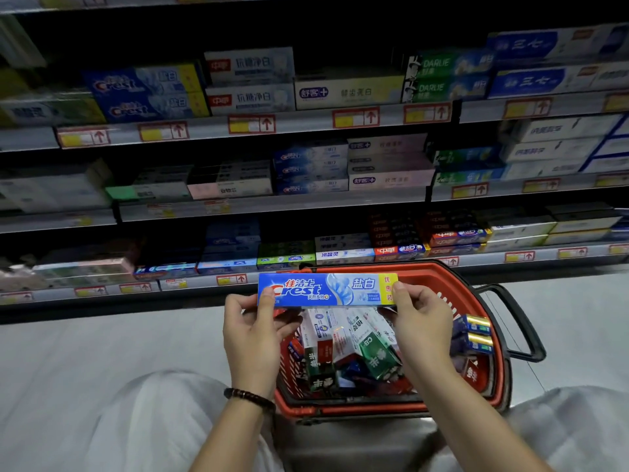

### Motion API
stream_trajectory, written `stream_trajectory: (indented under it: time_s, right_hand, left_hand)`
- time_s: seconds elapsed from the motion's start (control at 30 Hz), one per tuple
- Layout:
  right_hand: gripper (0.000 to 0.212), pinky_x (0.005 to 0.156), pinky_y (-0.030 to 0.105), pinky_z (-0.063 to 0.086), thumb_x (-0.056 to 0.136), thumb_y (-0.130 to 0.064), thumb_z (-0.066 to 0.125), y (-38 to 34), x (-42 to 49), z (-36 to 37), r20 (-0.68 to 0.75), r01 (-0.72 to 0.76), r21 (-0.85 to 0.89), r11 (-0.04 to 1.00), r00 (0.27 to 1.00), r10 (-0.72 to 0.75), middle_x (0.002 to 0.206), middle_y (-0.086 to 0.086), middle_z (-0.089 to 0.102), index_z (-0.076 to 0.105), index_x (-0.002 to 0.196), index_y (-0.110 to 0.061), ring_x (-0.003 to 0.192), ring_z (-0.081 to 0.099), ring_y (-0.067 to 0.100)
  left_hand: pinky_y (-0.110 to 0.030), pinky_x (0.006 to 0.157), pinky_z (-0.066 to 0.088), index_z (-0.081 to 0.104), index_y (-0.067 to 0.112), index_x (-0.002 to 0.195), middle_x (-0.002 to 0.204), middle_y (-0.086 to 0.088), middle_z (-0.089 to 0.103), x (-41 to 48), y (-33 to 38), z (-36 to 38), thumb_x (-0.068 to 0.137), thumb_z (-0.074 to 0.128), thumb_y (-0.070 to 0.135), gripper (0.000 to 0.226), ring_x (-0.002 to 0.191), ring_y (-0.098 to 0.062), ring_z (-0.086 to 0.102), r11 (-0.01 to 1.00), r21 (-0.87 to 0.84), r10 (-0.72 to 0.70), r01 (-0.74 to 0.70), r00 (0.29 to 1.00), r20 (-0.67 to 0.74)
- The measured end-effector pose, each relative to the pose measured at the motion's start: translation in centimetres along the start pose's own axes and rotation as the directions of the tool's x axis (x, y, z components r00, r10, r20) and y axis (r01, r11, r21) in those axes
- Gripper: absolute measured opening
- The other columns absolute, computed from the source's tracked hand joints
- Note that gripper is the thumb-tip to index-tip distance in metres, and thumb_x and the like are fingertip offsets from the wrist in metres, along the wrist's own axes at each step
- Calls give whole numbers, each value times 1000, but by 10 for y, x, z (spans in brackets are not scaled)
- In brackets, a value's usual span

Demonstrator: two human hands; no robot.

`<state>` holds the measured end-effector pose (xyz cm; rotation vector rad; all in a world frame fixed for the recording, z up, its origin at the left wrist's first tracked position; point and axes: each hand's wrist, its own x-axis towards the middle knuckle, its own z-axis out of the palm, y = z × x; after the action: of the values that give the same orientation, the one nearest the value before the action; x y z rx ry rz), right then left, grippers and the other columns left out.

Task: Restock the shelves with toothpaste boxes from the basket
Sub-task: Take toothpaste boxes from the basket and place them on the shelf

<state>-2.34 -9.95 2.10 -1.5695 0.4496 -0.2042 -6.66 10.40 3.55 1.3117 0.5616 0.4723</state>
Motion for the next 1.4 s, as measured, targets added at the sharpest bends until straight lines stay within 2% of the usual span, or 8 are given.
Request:
stream_trajectory:
  time_s: [0.07, 0.17, 0.33, 0.47, 0.7, 1.0, 1.27, 1.4]
  right_hand:
    - [20, 75, 32, 54, 106, -32, 64, -11, -3, 4, 2, 27, 4, 1000, 1000, -27, 91, -2, 78, 72, 94, -18, 91, 73, 18]
    - [20, 75, 29, 51, 107, -29, 63, -27, -4, 13, 27, 35, 46, 998, 999, -36, 90, -1, 79, 72, 94, -15, 88, 73, 16]
    - [17, 75, 49, 55, 106, -26, 66, -48, -4, 36, 49, 101, 47, 994, 993, -103, 86, 9, 74, 70, 91, -18, 75, 64, 20]
    - [19, 80, 56, 59, 105, -27, 67, -63, -1, 57, 76, 115, 71, 991, 990, -120, 89, 11, 75, 70, 88, -19, 86, 70, 40]
    - [13, 87, 55, 63, 101, -22, 72, -83, 6, 97, 141, 114, 105, 988, 982, -128, 91, 2, 77, 74, 89, -24, 93, 75, 28]
    - [6, 80, 32, 58, 98, -19, 76, -115, 11, 149, 189, 168, 92, 981, 965, -183, 91, -6, 78, 75, 94, -23, 92, 74, 15]
    - [11, 85, 30, 58, 96, -17, 77, -161, 28, 214, 265, 249, 100, 963, 927, -267, 94, -14, 79, 76, 99, -28, 92, 73, 5]
    - [14, 86, 25, 58, 96, -15, 76, -188, 39, 255, 317, 287, 125, 950, 895, -313, 97, -14, 79, 77, 102, -28, 94, 73, 2]
  left_hand:
    - [-47, 71, 65, 53, 13, 93, 98, -9, 77, 4, 6, -5, 99, 68, 32, 25, 90, -27, 78, 994, 86, 71, -69, 997, -17]
    - [-43, 70, 65, 57, 10, 96, 90, 6, 78, 8, 20, -10, 98, 69, 33, 26, 82, -9, 77, 977, 175, 127, -123, 992, -12]
    - [-52, 81, 62, 63, 29, 84, 90, 3, 75, 33, 34, -26, 93, 72, 46, 22, 92, -16, 73, 936, 296, 223, -192, 972, -75]
    - [-42, 76, 60, 67, 23, 86, 87, 3, 73, 49, 50, -30, 93, 74, 40, 20, 85, -9, 69, 932, 290, 256, -216, 961, -106]
    - [-31, 76, 60, 70, 22, 105, 97, 8, 76, 81, 77, -44, 90, 79, 35, 21, 91, -4, 73, 943, 254, 262, -217, 953, -155]
    - [-13, 67, 57, 72, 23, 109, 98, 10, 77, 133, 115, -58, 92, 76, 31, 19, 94, -2, 73, 901, 300, 363, -313, 922, -131]
    - [-27, 81, 60, 67, 20, 119, 108, 6, 76, 200, 148, -70, 93, 77, 22, 29, 103, -9, 74, 882, 291, 415, -370, 903, -108]
    - [-25, 83, 58, 65, 25, 119, 106, 11, 74, 231, 168, -72, 87, 83, 14, 38, 95, 2, 72, 866, 328, 434, -379, 894, -113]
